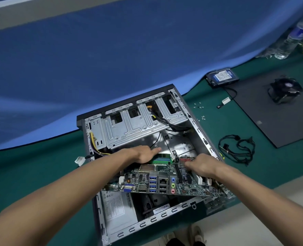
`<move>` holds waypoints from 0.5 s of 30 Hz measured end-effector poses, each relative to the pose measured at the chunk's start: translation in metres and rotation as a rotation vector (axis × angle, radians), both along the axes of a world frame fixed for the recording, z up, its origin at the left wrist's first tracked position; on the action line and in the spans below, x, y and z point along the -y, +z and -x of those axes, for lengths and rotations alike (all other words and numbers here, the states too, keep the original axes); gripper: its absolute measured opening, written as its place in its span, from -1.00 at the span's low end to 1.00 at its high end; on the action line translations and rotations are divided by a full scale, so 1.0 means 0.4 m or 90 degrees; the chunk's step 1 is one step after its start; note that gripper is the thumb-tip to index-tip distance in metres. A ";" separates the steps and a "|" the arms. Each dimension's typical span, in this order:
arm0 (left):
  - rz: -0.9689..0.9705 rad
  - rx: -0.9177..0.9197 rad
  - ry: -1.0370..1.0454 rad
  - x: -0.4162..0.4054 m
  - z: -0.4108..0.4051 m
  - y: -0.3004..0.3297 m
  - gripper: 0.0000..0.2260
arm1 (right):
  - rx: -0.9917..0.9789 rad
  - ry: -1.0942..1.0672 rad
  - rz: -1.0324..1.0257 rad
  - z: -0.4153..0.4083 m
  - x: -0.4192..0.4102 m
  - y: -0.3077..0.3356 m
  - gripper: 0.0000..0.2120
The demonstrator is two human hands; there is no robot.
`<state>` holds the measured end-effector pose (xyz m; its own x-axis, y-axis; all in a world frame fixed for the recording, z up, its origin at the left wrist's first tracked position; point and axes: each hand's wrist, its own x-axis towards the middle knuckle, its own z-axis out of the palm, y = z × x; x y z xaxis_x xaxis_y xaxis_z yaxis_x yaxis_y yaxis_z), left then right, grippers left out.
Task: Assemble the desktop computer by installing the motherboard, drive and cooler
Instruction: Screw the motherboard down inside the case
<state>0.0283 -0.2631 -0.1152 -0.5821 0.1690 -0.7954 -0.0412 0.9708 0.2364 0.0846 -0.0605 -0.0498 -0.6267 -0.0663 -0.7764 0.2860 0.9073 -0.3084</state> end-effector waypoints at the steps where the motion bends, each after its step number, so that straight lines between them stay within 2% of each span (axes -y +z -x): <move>1: 0.004 0.001 0.000 -0.001 0.003 -0.001 -0.21 | 0.001 -0.009 0.001 -0.001 -0.001 -0.002 -0.56; 6: 0.007 -0.034 -0.008 -0.021 0.012 -0.014 -0.39 | -0.020 -0.043 -0.007 -0.005 -0.011 -0.016 -0.53; 11: 0.012 -0.213 -0.073 -0.004 0.007 -0.003 -0.62 | -0.044 -0.053 -0.028 -0.011 -0.010 -0.025 -0.52; 15: 0.062 -0.246 -0.114 0.017 -0.010 0.022 -0.71 | -0.054 -0.061 -0.011 -0.014 -0.010 -0.027 -0.52</move>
